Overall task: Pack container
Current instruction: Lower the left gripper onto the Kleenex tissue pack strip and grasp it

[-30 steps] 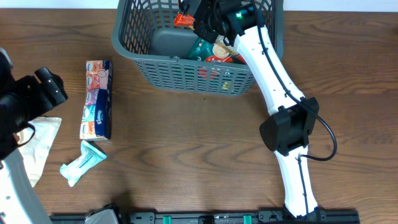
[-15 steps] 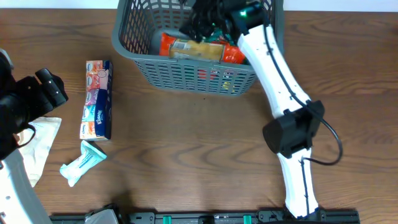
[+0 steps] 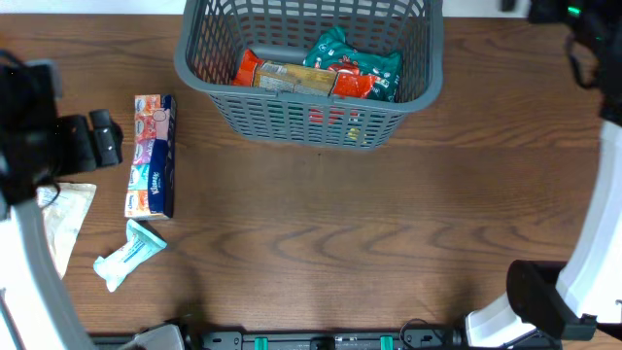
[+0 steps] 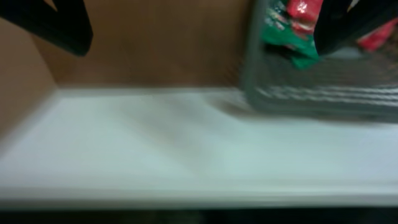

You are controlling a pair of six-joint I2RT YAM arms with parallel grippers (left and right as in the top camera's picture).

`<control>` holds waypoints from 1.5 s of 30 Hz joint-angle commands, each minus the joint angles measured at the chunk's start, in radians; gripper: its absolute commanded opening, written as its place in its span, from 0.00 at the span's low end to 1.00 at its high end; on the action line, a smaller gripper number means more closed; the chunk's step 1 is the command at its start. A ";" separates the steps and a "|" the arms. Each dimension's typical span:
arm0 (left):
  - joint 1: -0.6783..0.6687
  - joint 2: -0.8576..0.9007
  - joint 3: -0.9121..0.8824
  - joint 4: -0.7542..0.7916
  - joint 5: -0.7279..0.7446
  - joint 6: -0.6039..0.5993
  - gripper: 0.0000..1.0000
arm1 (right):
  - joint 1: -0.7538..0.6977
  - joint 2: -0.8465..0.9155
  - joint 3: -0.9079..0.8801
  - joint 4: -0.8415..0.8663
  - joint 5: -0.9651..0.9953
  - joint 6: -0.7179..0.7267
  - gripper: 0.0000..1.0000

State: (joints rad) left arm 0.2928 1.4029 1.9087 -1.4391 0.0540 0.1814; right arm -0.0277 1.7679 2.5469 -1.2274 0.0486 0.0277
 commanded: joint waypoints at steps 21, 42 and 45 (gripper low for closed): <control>-0.030 0.783 -0.009 0.132 0.040 0.107 0.99 | -0.201 0.362 -0.031 -0.261 0.042 0.139 0.99; -0.064 0.846 -0.291 0.400 0.040 0.102 0.99 | -0.202 0.377 -0.031 -0.219 0.056 0.113 0.99; -0.064 0.844 -0.292 0.381 0.040 0.101 0.96 | -0.202 0.377 -0.031 -0.219 0.057 0.113 0.99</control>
State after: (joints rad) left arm 0.2260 2.2253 1.6588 -1.0348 0.0841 0.2703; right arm -0.2226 2.1441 2.5168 -1.4479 0.0875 0.1505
